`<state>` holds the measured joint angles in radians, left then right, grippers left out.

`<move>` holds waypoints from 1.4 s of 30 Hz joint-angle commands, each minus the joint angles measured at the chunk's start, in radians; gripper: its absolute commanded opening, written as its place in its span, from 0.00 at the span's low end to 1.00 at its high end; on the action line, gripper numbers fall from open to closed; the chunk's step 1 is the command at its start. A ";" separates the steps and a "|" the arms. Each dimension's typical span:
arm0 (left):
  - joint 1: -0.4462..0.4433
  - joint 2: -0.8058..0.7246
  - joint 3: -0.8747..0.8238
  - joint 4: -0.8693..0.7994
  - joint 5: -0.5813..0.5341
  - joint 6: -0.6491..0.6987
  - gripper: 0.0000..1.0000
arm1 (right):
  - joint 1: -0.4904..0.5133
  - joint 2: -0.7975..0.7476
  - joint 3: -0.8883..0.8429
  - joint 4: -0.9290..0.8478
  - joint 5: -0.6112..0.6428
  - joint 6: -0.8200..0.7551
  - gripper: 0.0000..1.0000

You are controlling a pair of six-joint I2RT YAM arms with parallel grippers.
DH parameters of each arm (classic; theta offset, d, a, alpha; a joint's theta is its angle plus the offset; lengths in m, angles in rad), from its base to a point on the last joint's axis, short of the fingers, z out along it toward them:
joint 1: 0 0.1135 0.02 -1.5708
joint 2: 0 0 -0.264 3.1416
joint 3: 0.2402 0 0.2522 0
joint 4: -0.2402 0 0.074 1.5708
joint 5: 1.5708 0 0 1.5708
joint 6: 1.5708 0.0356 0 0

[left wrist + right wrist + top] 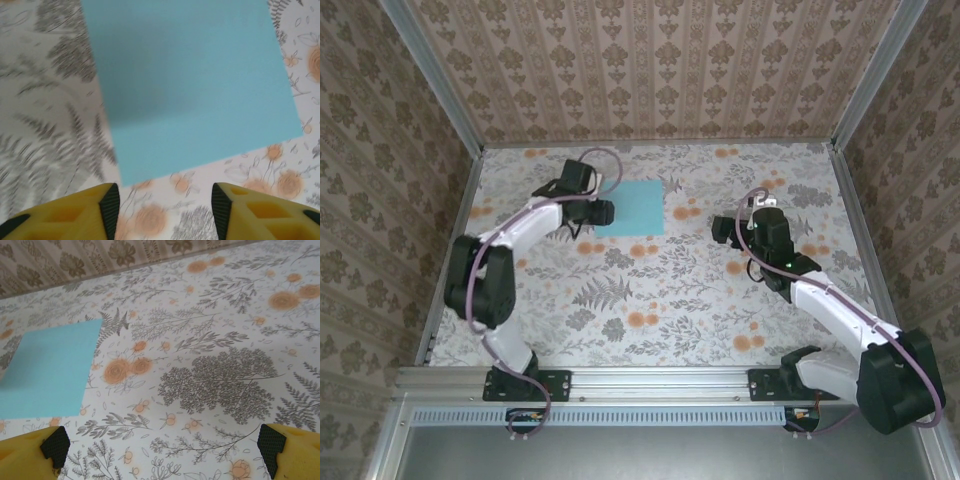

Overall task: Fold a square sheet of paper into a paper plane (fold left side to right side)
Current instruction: Move the square sheet of paper to the center of the table.

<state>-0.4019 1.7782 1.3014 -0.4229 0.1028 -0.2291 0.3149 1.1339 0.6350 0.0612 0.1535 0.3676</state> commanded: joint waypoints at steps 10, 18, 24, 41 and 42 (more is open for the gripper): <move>-0.098 0.453 0.516 -0.212 0.006 0.031 0.45 | 0.035 0.017 0.034 -0.030 0.049 0.023 1.00; -0.132 0.567 0.610 -0.279 -0.048 0.007 0.43 | 0.038 -0.006 0.017 -0.038 0.052 0.024 1.00; -0.163 0.553 0.543 -0.279 -0.057 -0.021 0.42 | 0.039 -0.012 0.008 -0.037 0.058 0.023 1.00; -0.346 0.286 0.126 -0.238 -0.030 -0.210 0.41 | 0.039 -0.043 -0.018 -0.050 0.075 0.031 1.00; -0.359 0.275 0.105 -0.232 -0.022 -0.228 0.41 | 0.039 -0.044 -0.017 -0.050 0.077 0.034 1.00</move>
<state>-0.7235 2.0747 1.4773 -0.5869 0.0338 -0.3759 0.3450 1.1118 0.6327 0.0341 0.2024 0.3790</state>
